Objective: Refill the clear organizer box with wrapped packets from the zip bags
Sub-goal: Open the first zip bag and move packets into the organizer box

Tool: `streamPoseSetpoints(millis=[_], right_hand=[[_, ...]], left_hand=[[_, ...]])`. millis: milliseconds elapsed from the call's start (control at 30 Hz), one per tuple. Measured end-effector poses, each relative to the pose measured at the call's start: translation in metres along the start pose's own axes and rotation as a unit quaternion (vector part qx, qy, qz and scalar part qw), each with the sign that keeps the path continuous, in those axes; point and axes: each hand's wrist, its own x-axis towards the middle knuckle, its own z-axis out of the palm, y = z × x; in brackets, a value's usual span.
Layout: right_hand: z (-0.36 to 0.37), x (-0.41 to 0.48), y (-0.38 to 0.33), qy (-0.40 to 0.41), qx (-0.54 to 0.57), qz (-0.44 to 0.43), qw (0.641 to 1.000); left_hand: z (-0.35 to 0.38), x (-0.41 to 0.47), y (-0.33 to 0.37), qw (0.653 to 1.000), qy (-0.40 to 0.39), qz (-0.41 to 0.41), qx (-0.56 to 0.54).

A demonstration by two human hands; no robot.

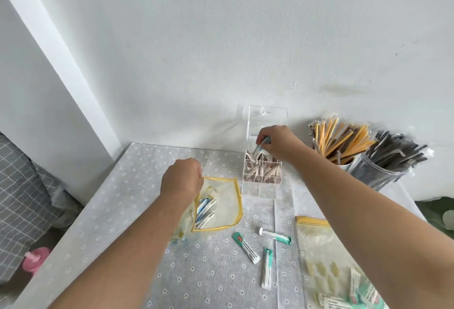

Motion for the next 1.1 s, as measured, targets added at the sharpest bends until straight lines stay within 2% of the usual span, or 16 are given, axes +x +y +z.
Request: streamPoseSetpoints(millis=[200, 300, 500, 633, 733, 867, 967, 1100], right_hand=[[0.034, 0.015, 0.004, -0.090, -0.060, -0.007, 0.994], [0.044, 0.015, 0.011, -0.097, -0.063, -0.004, 0.993], [0.041, -0.003, 0.012, 0.001, 0.103, 0.049, 0.993], [0.036, -0.035, -0.012, 0.097, 0.296, 0.063, 0.948], [0.046, -0.061, -0.042, 0.057, 0.339, 0.039, 0.938], [0.072, -0.080, -0.070, -0.067, 0.285, 0.008, 0.956], [0.102, -0.082, -0.079, -0.157, 0.157, -0.034, 0.975], [0.140, -0.067, -0.082, -0.230, 0.012, -0.097, 0.968]], left_hand=[[0.002, -0.003, -0.003, 1.000, 0.004, 0.024, -0.001], [0.001, -0.005, -0.004, 1.000, 0.007, 0.026, -0.005], [-0.002, -0.007, -0.006, 1.000, 0.008, 0.028, -0.009], [-0.005, -0.008, -0.009, 0.999, 0.003, 0.032, -0.020], [-0.010, -0.010, -0.015, 0.999, 0.000, 0.045, -0.029], [-0.011, -0.015, -0.017, 0.997, 0.001, 0.063, -0.033], [-0.011, -0.021, -0.023, 0.998, 0.006, 0.058, -0.039], [-0.010, -0.033, -0.029, 0.998, 0.005, 0.040, -0.052]])
